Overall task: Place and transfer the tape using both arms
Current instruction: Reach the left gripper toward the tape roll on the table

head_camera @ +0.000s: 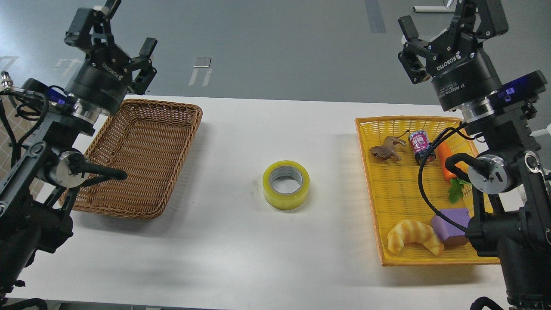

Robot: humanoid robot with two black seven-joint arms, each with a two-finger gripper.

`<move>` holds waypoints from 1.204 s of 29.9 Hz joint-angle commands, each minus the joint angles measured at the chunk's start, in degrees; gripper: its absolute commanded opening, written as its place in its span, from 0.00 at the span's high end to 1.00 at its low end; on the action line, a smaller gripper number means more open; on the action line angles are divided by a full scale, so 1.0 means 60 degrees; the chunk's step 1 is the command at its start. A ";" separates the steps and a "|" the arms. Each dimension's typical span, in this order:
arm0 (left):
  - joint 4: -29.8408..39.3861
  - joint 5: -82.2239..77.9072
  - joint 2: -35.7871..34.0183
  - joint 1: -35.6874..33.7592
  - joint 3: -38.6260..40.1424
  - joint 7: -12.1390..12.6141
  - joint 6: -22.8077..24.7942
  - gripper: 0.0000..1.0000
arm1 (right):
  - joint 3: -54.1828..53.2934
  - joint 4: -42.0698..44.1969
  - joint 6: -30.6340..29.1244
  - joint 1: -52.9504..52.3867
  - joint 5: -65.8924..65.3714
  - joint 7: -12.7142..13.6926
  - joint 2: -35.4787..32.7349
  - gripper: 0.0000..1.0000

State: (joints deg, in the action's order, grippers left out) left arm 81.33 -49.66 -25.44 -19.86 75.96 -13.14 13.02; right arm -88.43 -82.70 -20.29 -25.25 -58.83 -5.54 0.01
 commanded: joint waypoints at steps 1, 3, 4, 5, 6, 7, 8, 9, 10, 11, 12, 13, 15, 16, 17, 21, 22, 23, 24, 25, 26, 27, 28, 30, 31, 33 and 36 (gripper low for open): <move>0.0610 -0.3670 -0.0520 0.0086 -0.0355 -0.0037 -0.0046 0.02 | 0.0002 0.0132 0.0013 -0.0054 -0.0009 0.0001 -0.0001 0.00; 0.0757 -0.5780 -0.0652 0.0101 -0.0896 0.0211 -0.0060 0.02 | 0.0002 0.0103 0.0057 -0.0083 -0.0023 0.0001 -0.0001 0.00; 0.0772 -0.6352 -0.0595 0.0101 -0.1072 0.0357 -0.0075 0.02 | 0.0002 0.0088 0.0071 -0.0098 -0.0023 0.0001 -0.0001 0.00; 0.0772 -0.7329 -0.0536 0.0116 -0.1248 0.0562 -0.0235 0.02 | -0.0013 0.0088 0.0100 -0.0127 -0.0023 0.0001 -0.0001 0.00; 0.0757 -0.7702 -0.0521 0.0116 -0.1366 0.0651 -0.0396 0.02 | -0.0013 0.0088 0.0101 -0.0171 -0.0023 0.0001 -0.0001 0.00; 0.0757 -0.8329 -0.0463 0.0131 -0.1483 0.0739 -0.0629 0.02 | -0.0013 0.0073 0.0115 -0.0258 -0.0023 0.0001 -0.0001 0.00; 0.0743 -0.8828 -0.0419 0.0145 -0.1817 0.0783 -0.0675 0.02 | -0.0013 0.0073 0.0130 -0.0346 -0.0023 0.0001 -0.0001 0.00; 0.0728 -0.9065 -0.0433 0.0145 -0.2067 0.0798 -0.0661 0.02 | 0.0002 0.0059 0.0130 -0.0391 -0.0023 0.0001 -0.0001 0.00; 0.0713 -0.9314 -0.0462 0.0145 -0.2360 0.0798 -0.0661 0.02 | -0.0013 0.0044 0.0145 -0.0435 -0.0023 0.0001 -0.0001 0.00; 0.0699 -0.9824 -0.0419 0.0131 -0.2928 0.0813 -0.0690 0.02 | -0.0027 0.0029 0.0159 -0.0508 -0.0023 0.0001 -0.0001 0.00; 0.0699 -1.0090 -0.0404 0.0131 -0.3195 0.0827 -0.0705 0.02 | -0.0027 0.0029 0.0159 -0.0552 -0.0023 0.0001 -0.0001 0.00; 0.0699 -1.0644 -0.0375 0.0131 -0.3589 0.0871 -0.0719 0.02 | -0.0042 0.0015 0.0188 -0.0683 -0.0023 0.0001 -0.0001 0.00; 0.0597 -1.1496 -0.0170 0.0072 -0.3827 0.1046 -0.0720 0.02 | -0.0115 -0.0044 0.0276 -0.0801 -0.0023 0.0001 -0.0001 0.00; 0.0466 -1.1789 -0.0097 0.0014 -0.3842 0.1105 -0.0720 0.02 | -0.0130 -0.0059 0.0335 -0.0816 -0.0023 0.0001 -0.0001 0.00; 0.0203 -1.2387 -0.0038 -0.0044 -0.3857 0.1164 -0.0720 0.02 | -0.0130 -0.0117 0.0379 -0.0816 -0.0023 0.0001 -0.0001 0.00; -0.0253 -1.2557 0.0298 -0.0352 -0.4046 0.1179 -0.0720 0.02 | -0.0130 -0.0249 0.0365 -0.0816 -0.0023 0.0016 -0.0001 0.00; -0.0282 -1.2557 0.0430 -0.0440 -0.4308 0.1193 -0.0720 0.02 | -0.0159 -0.0249 0.0379 -0.0816 -0.0023 0.0016 -0.0001 0.00; -0.0283 -1.2557 0.0446 -0.0484 -0.4456 0.1194 -0.0705 0.02 | -0.0203 -0.0278 0.0379 -0.0816 -0.0023 0.0016 -0.0001 0.00; -0.0283 -1.2557 0.0461 -0.0557 -0.4574 0.1194 -0.0705 0.02 | -0.0276 -0.0307 0.0379 -0.0816 -0.0023 0.0016 -0.0001 0.00; -0.0297 -1.2557 0.0490 -0.0746 -0.4821 0.1194 -0.0705 0.02 | -0.0436 -0.0395 0.0379 -0.0816 -0.0023 0.0016 -0.0001 0.00; -0.0312 -1.2557 0.0490 -0.0835 -0.4969 0.1194 -0.0705 0.02 | -0.0495 -0.0425 0.0379 -0.0816 -0.0023 0.0016 -0.0001 0.00; -0.0327 -1.2557 0.0490 -0.0996 -0.5318 0.1194 -0.0705 0.02 | -0.0554 -0.0468 0.0379 -0.0816 -0.0009 0.0016 -0.0001 0.00; -0.0399 -1.2557 0.0505 -0.1142 -0.5684 0.1208 -0.0719 0.02 | -0.0569 -0.0498 0.0379 -0.0816 -0.0023 0.0030 -0.0001 0.00; -0.0415 -1.2557 0.0607 -0.1202 -0.6023 0.1208 -0.0720 0.02 | -0.0569 -0.0498 0.0379 -0.0816 -0.0023 0.0031 -0.0001 0.00; -0.0415 -1.2557 0.0825 -0.1246 -0.6228 0.1208 -0.0720 0.02 | -0.0569 -0.0498 0.0379 -0.0816 -0.0023 0.0074 -0.0001 0.00; -0.0516 -1.2557 0.1191 -0.1479 -0.6361 0.1208 -0.0705 0.02 | -0.0584 -0.0542 0.0379 -0.0816 -0.0023 0.0133 -0.0001 0.00; -0.1116 -1.2557 0.1558 -0.1934 -0.6668 0.1223 -0.0690 0.02 | -0.0642 -0.0630 0.0379 -0.0787 -0.0038 0.0133 -0.0001 0.00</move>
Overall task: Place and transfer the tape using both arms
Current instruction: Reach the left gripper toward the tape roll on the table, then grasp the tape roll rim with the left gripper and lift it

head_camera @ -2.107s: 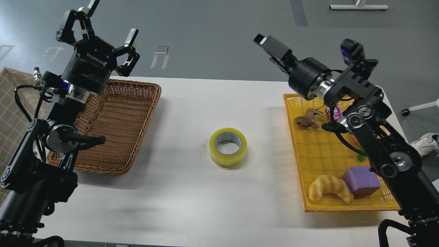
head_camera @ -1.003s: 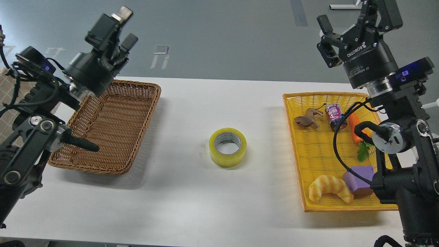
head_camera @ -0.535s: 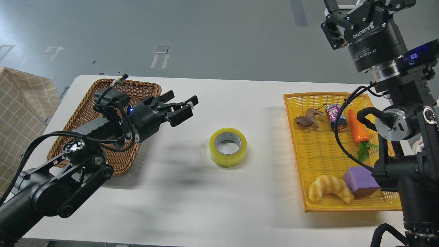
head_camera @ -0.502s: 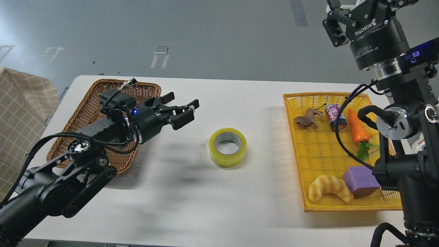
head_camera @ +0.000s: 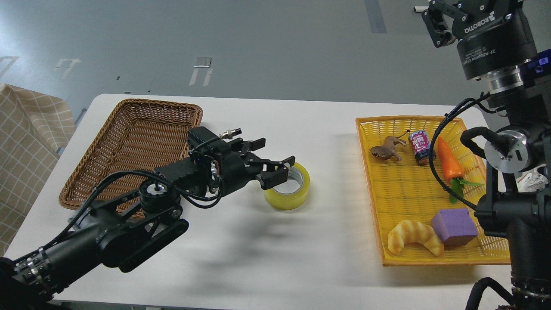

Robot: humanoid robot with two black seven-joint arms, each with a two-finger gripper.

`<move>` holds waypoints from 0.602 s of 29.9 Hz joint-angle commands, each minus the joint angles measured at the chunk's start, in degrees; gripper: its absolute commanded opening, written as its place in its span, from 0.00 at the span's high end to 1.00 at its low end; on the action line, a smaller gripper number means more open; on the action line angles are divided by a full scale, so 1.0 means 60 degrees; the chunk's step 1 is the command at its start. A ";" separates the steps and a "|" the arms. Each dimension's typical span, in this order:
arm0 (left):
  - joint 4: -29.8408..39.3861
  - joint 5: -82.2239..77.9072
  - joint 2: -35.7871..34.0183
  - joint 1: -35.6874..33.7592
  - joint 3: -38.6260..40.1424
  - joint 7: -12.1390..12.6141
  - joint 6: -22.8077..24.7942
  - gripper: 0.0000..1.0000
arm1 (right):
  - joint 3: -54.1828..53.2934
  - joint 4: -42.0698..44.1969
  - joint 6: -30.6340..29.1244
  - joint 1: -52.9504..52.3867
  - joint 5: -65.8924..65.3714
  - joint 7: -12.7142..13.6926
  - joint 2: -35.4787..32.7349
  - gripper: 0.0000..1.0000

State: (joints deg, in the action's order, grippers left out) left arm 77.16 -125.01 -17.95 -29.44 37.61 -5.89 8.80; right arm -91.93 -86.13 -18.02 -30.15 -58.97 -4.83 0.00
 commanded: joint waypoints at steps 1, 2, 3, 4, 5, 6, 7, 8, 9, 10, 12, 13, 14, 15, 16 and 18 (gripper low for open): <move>-0.0714 0.0001 0.0441 -0.0583 -0.0553 0.0029 0.0012 0.02 | -0.0190 -0.0060 0.0000 0.0030 -0.0015 0.0015 0.0000 0.00; -0.0848 0.0001 0.0515 -0.0687 -0.0657 0.0058 0.0012 0.02 | -0.0250 -0.0060 0.0000 0.0030 0.0000 0.0015 0.0000 0.00; -0.1038 0.0001 0.0574 -0.0848 -0.0832 0.0145 0.0012 0.02 | -0.0308 -0.0045 0.0000 0.0030 -0.0015 0.0015 0.0000 0.00; -0.1112 0.0001 0.0589 -0.0893 -0.0892 0.0190 0.0012 0.02 | -0.0323 -0.0045 0.0000 0.0044 -0.0015 0.0015 0.0000 0.00; -0.1229 0.0001 0.0603 -0.0966 -0.0980 0.0233 0.0012 0.02 | -0.0338 -0.0060 0.0000 0.0059 -0.0015 0.0015 0.0000 0.00; -0.1418 0.0001 0.0604 -0.1112 -0.1111 0.0219 0.0041 0.02 | -0.0353 -0.0074 0.0000 0.0088 0.0000 0.0015 0.0000 0.00; -0.1420 0.0001 0.0604 -0.1113 -0.1112 0.0219 0.0041 0.02 | -0.0353 -0.0074 0.0000 0.0088 0.0000 0.0015 0.0000 0.00; -0.1681 0.0001 0.0618 -0.1316 -0.1373 0.0219 0.0056 0.02 | -0.0353 -0.0074 0.0000 0.0088 -0.0015 0.0015 0.0000 0.00; -0.1959 0.0001 0.0633 -0.1521 -0.1681 0.0219 0.0056 0.02 | -0.0353 -0.0074 0.0000 0.0103 -0.0015 0.0015 0.0000 0.00; -0.2078 0.0001 0.0662 -0.1625 -0.1800 0.0219 0.0056 0.02 | -0.0367 -0.0074 0.0000 0.0103 -0.0015 0.0015 0.0000 0.00; -0.2401 0.0001 0.0823 -0.1845 -0.1962 0.0219 0.0041 0.02 | -0.0367 -0.0132 0.0000 0.0147 -0.0015 0.0015 0.0000 0.00; -0.2431 0.0001 0.0823 -0.1860 -0.1976 0.0219 0.0041 0.02 | -0.0367 -0.0133 0.0000 0.0147 -0.0015 0.0015 0.0000 0.00; -0.2446 0.0001 0.0809 -0.1875 -0.1977 0.0219 0.0041 0.02 | -0.0353 -0.0133 0.0000 0.0161 0.0000 0.0015 0.0000 0.00; -0.2460 0.0001 0.0794 -0.1875 -0.1977 0.0219 0.0041 0.02 | -0.0353 -0.0133 0.0000 0.0161 -0.0015 0.0015 0.0000 0.00; -0.2475 0.0001 0.0794 -0.1875 -0.1977 0.0219 0.0041 0.02 | -0.0353 -0.0118 0.0000 0.0161 -0.0015 0.0015 0.0000 0.00; -0.2635 0.0001 0.0823 -0.1846 -0.1977 0.0263 0.0056 0.02 | -0.0353 -0.0118 0.0000 0.0161 -0.0015 0.0015 0.0000 0.00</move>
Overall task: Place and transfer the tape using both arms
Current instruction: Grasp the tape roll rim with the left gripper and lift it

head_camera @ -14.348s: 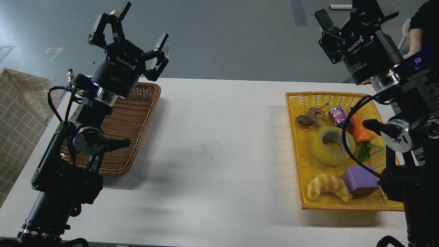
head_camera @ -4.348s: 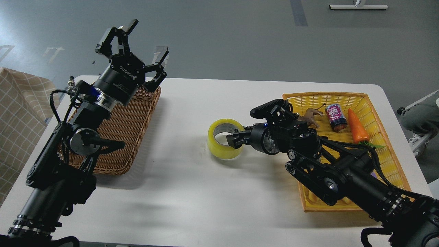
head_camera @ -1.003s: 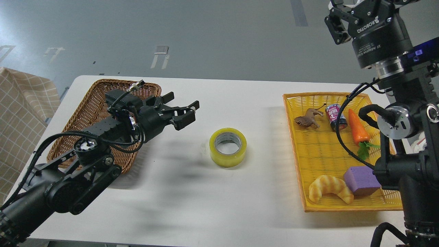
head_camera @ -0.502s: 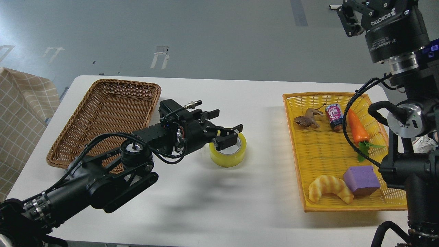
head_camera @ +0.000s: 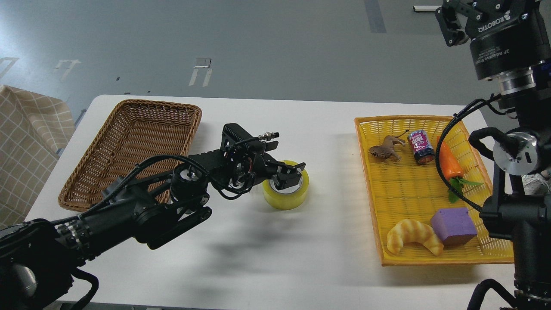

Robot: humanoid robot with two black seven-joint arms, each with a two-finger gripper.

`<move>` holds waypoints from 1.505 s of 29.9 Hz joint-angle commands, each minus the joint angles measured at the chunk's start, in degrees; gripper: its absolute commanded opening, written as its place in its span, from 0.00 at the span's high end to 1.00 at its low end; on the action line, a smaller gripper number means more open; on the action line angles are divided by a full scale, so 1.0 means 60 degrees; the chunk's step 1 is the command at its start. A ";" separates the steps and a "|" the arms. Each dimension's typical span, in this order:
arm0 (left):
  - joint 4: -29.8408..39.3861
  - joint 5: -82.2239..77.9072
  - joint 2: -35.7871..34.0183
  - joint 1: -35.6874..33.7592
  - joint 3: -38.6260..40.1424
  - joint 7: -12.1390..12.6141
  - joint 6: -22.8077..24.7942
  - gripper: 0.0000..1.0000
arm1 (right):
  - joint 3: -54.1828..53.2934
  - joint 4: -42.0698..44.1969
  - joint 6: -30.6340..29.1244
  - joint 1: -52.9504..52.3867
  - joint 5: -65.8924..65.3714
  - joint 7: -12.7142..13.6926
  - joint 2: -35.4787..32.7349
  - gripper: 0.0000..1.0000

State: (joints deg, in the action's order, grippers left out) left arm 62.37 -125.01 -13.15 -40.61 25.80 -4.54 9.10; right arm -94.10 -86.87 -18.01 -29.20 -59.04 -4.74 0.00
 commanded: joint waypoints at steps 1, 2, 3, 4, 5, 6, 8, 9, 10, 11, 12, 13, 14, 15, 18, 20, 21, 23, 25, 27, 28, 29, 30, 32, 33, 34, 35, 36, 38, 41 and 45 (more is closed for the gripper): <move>-0.0170 0.0001 0.0024 0.0015 -0.0008 0.0038 0.0007 0.02 | 0.0009 0.0006 -0.0001 0.0003 -0.0003 -0.0001 0.0000 0.00; -0.0257 0.0001 0.0038 0.0029 -0.0008 0.0038 -0.0007 0.02 | 0.0009 0.0006 -0.0001 0.0003 -0.0003 -0.0001 0.0000 0.00; -0.0272 0.0001 0.0038 0.0044 -0.0008 0.0024 -0.0007 0.02 | 0.0009 0.0006 -0.0001 0.0032 -0.0003 0.0014 0.0000 0.00; -0.0273 0.0001 0.0038 0.0044 -0.0008 0.0023 -0.0007 0.02 | 0.0009 0.0006 -0.0001 0.0061 -0.0003 0.0014 0.0000 0.00; -0.0273 0.0001 0.0038 0.0073 -0.0008 0.0023 -0.0007 0.02 | 0.0009 0.0006 -0.0001 0.0119 -0.0003 0.0014 0.0000 0.00; -0.0273 0.0001 0.0024 0.0074 -0.0008 0.0023 -0.0007 0.02 | 0.0009 0.0006 -0.0001 0.0134 -0.0003 0.0014 0.0000 0.00; -0.0389 0.0001 0.0038 0.0088 -0.0008 0.0023 -0.0066 0.02 | 0.0009 -0.0008 -0.0001 0.0164 -0.0003 0.0014 0.0000 0.00; -0.0433 0.0001 0.0038 0.0088 -0.0008 0.0023 -0.0066 0.02 | 0.0009 -0.0023 0.0013 0.0149 -0.0003 0.0014 0.0000 0.00; -0.0492 0.0001 0.0038 0.0103 -0.0008 0.0023 -0.0095 0.02 | 0.0009 -0.0038 0.0028 0.0149 -0.0003 0.0014 0.0000 0.00; -0.0521 0.0001 0.0038 0.0103 -0.0008 0.0023 -0.0124 0.02 | 0.0009 -0.0038 0.0028 0.0149 -0.0003 0.0014 0.0000 0.00; -0.0565 0.0001 0.0038 0.0103 -0.0008 0.0009 -0.0125 0.02 | 0.0009 -0.0038 0.0028 0.0149 -0.0003 0.0014 0.0000 0.00; -0.0609 0.0001 0.0038 0.0103 -0.0008 0.0009 -0.0125 0.02 | 0.0009 -0.0023 0.0028 0.0149 -0.0003 0.0014 0.0000 0.00; -0.0711 0.0001 0.0038 0.0103 -0.0008 -0.0006 -0.0139 0.02 | 0.0009 -0.0009 0.0028 0.0164 -0.0003 0.0014 0.0000 0.00; -0.0756 0.0001 0.0038 0.0103 -0.0008 -0.0006 -0.0139 0.02 | 0.0009 0.0006 0.0028 0.0164 -0.0017 0.0014 0.0000 0.00; -0.0873 0.0311 0.0053 0.0088 -0.0022 -0.0035 -0.0154 0.02 | 0.0009 0.0006 0.0028 0.0193 -0.0018 0.0014 0.0000 0.00; -0.0888 0.0370 0.0053 0.0088 -0.0022 -0.0035 -0.0154 0.02 | 0.0024 -0.0009 0.0014 0.0222 -0.0018 0.0014 0.0000 0.00; -0.0873 0.0370 0.0053 0.0088 -0.0022 -0.0050 -0.0168 0.02 | 0.0024 -0.0023 0.0014 0.0237 -0.0018 0.0014 0.0000 0.00; -0.0873 0.0370 0.0053 0.0103 -0.0022 -0.0079 -0.0168 0.02 | 0.0024 -0.0023 0.0014 0.0237 -0.0003 0.0014 0.0000 0.00; -0.0873 0.0385 0.0067 0.0103 -0.0022 -0.0108 -0.0168 0.02 | 0.0024 -0.0009 0.0014 0.0252 -0.0003 0.0014 0.0000 0.00; -0.0873 0.0385 0.0111 0.0103 -0.0022 -0.0123 -0.0168 0.02 | 0.0024 0.0006 0.0014 0.0324 -0.0017 0.0014 0.0000 0.00; -0.0859 0.0385 0.0140 0.0103 -0.0037 -0.0138 -0.0168 0.02 | 0.0024 0.0006 0.0014 0.0354 -0.0018 0.0014 0.0000 0.00; -0.0859 0.0370 0.0141 0.0117 -0.0066 -0.0152 -0.0168 0.02 | 0.0024 0.0006 0.0014 0.0354 -0.0003 0.0014 0.0000 0.00; -0.0830 0.0370 0.0141 0.0146 -0.0153 -0.0239 -0.0183 0.02 | 0.0024 -0.0008 0.0014 0.0398 -0.0003 0.0014 0.0000 0.00; -0.0815 0.0370 0.0141 0.0205 -0.0227 -0.0342 -0.0183 0.02 | 0.0009 -0.0009 -0.0001 0.0442 -0.0003 0.0014 0.0000 0.00; -0.0829 0.0370 0.0141 0.0234 -0.0242 -0.0415 -0.0183 0.02 | 0.0009 -0.0009 -0.0001 0.0471 -0.0003 0.0014 0.0000 0.00; -0.0858 0.0370 0.0141 0.0249 -0.0300 -0.0416 -0.0183 0.02 | 0.0009 -0.0009 -0.0001 0.0515 -0.0003 0.0014 0.0000 0.00; -0.0873 0.0370 0.0141 0.0249 -0.0330 -0.0430 -0.0198 0.02 | 0.0009 -0.0009 -0.0001 0.0515 -0.0003 0.0014 0.0000 0.00; -0.0873 0.0356 0.0141 0.0249 -0.0432 -0.0445 -0.0241 0.02 | 0.0009 -0.0009 -0.0001 0.0545 -0.0003 0.0014 0.0000 0.00; -0.0873 0.0356 0.0141 0.0249 -0.0594 -0.0519 -0.0388 0.02 | 0.0009 -0.0023 -0.0016 0.0603 0.0012 0.0014 0.0000 0.00; -0.1107 0.0356 0.0141 0.0235 -0.0989 -0.0562 -0.0783 0.03 | 0.0024 -0.0038 -0.0045 0.0677 0.0012 -0.0001 0.0000 0.00; -0.1444 0.0370 0.0155 0.0220 -0.1004 -0.0577 -0.0872 0.15 | 0.0024 -0.0009 -0.0045 0.0677 0.0012 -0.0001 0.0000 0.00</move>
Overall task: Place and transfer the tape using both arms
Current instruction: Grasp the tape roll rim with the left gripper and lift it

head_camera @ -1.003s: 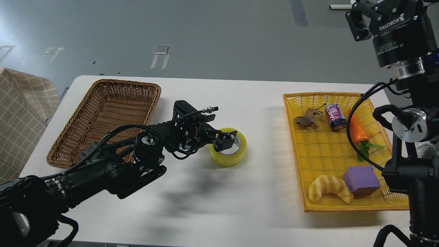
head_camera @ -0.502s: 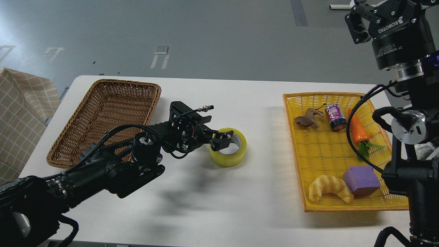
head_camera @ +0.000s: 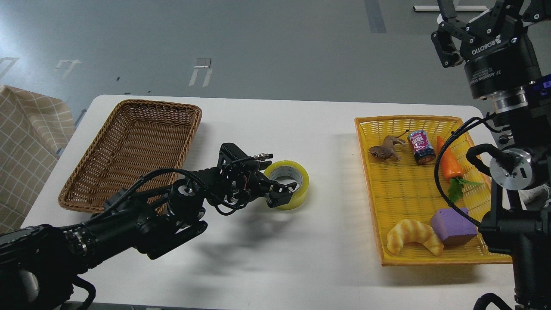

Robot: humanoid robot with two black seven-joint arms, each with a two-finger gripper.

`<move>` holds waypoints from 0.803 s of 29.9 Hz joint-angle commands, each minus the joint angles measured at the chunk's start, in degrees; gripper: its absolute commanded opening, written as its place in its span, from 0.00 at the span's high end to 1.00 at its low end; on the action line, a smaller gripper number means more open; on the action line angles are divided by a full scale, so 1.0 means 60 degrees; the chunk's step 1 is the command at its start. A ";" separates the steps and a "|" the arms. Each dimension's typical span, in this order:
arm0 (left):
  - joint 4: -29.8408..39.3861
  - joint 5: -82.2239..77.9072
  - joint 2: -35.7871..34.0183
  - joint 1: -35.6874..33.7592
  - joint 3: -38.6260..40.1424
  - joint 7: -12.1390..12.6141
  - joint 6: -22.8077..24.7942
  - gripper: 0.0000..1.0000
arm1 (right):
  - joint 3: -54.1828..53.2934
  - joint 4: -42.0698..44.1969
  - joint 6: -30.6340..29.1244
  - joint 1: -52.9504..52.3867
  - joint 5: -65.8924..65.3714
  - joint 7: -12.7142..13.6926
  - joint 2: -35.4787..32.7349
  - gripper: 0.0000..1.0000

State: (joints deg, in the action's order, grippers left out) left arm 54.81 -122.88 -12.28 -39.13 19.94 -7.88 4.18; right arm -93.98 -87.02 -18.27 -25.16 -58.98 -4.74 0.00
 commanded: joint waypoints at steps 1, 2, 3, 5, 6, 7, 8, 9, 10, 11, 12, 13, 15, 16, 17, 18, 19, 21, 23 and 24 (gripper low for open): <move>-0.0301 0.0016 0.0040 -0.0027 -0.0028 -0.0006 -0.0096 0.31 | 0.0005 0.0015 -0.0002 0.0033 0.0000 -0.0001 0.0000 0.00; -0.0346 0.0016 0.0040 -0.0027 -0.0028 -0.0020 -0.0140 0.41 | 0.0005 0.0001 -0.0002 0.0062 0.0000 -0.0001 0.0000 0.00; -0.0390 0.0016 0.0142 -0.0027 -0.0042 -0.0020 -0.0184 0.53 | 0.0005 0.0001 -0.0002 0.0091 0.0000 -0.0001 0.0000 0.00; -0.0449 0.0031 0.0216 -0.0041 -0.0042 -0.0005 -0.0184 0.61 | 0.0005 0.0001 -0.0002 0.0106 0.0000 -0.0001 0.0000 0.00; -0.0463 0.0031 0.0216 -0.0041 -0.0042 -0.0005 -0.0184 0.66 | 0.0005 0.0001 -0.0002 0.0106 0.0000 -0.0001 0.0000 0.00; -0.0478 0.0031 0.0202 -0.0041 -0.0042 0.0009 -0.0170 0.68 | 0.0005 0.0001 -0.0002 0.0121 0.0000 -0.0001 0.0000 0.00; -0.0521 0.0046 0.0172 -0.0056 -0.0042 -0.0005 -0.0169 0.75 | 0.0005 0.0001 -0.0002 0.0150 0.0000 -0.0001 0.0000 0.00; -0.0594 0.0046 0.0143 -0.0071 -0.0028 -0.0005 -0.0169 0.81 | 0.0005 -0.0014 -0.0002 0.0179 0.0000 -0.0001 0.0000 0.00; -0.0610 0.0046 0.0128 -0.0071 -0.0028 -0.0005 -0.0169 0.82 | 0.0005 -0.0014 -0.0002 0.0194 0.0000 -0.0001 0.0000 0.00; -0.0610 0.0046 0.0070 -0.0085 -0.0028 -0.0034 -0.0184 0.83 | 0.0005 -0.0014 -0.0002 0.0238 0.0000 -0.0016 0.0000 0.00; -0.0624 0.0046 0.0070 -0.0100 -0.0028 -0.0049 -0.0184 0.83 | 0.0005 -0.0014 -0.0002 0.0267 0.0000 -0.0016 0.0000 0.00; -0.0624 0.0046 0.0070 -0.0100 -0.0028 -0.0093 -0.0199 0.84 | 0.0005 0.0000 -0.0002 0.0297 0.0000 -0.0016 0.0000 0.00; -0.0624 0.0046 0.0113 -0.0115 -0.0013 -0.0210 -0.0257 0.85 | 0.0005 0.0000 -0.0002 0.0341 0.0000 -0.0016 0.0000 0.00; -0.0624 0.0046 0.0128 -0.0144 -0.0027 -0.0225 -0.0286 0.85 | 0.0005 0.0001 0.0013 0.0341 0.0000 -0.0016 0.0000 0.00; -0.0624 0.0046 0.0143 -0.0158 -0.0028 -0.0225 -0.0374 0.85 | 0.0005 0.0001 0.0013 0.0384 0.0000 -0.0016 0.0000 0.00; -0.0624 0.0046 0.0172 -0.0173 -0.0013 -0.0240 -0.0447 0.85 | 0.0005 -0.0014 0.0013 0.0414 0.0000 -0.0016 0.0000 0.00; -0.0624 0.0046 0.0172 -0.0173 -0.0013 -0.0240 -0.0448 0.85 | 0.0005 -0.0014 0.0013 0.0414 0.0000 -0.0016 0.0000 0.00; -0.0624 0.0060 0.0201 -0.0261 -0.0013 -0.0240 -0.0506 0.86 | 0.0005 -0.0014 0.0013 0.0429 0.0000 -0.0016 0.0000 0.00; -0.0624 0.0147 0.0201 -0.0334 0.0016 -0.0240 -0.0550 0.86 | 0.0005 -0.0014 0.0013 0.0443 0.0000 -0.0016 0.0000 0.00; -0.0624 0.0235 0.0187 -0.0349 0.0016 -0.0240 -0.0550 0.86 | 0.0005 -0.0014 0.0013 0.0458 0.0000 -0.0016 0.0000 0.00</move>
State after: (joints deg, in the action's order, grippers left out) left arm 51.04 -122.36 -11.07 -40.82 19.91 -9.32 1.12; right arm -93.95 -87.07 -18.19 -22.60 -58.97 -4.83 0.00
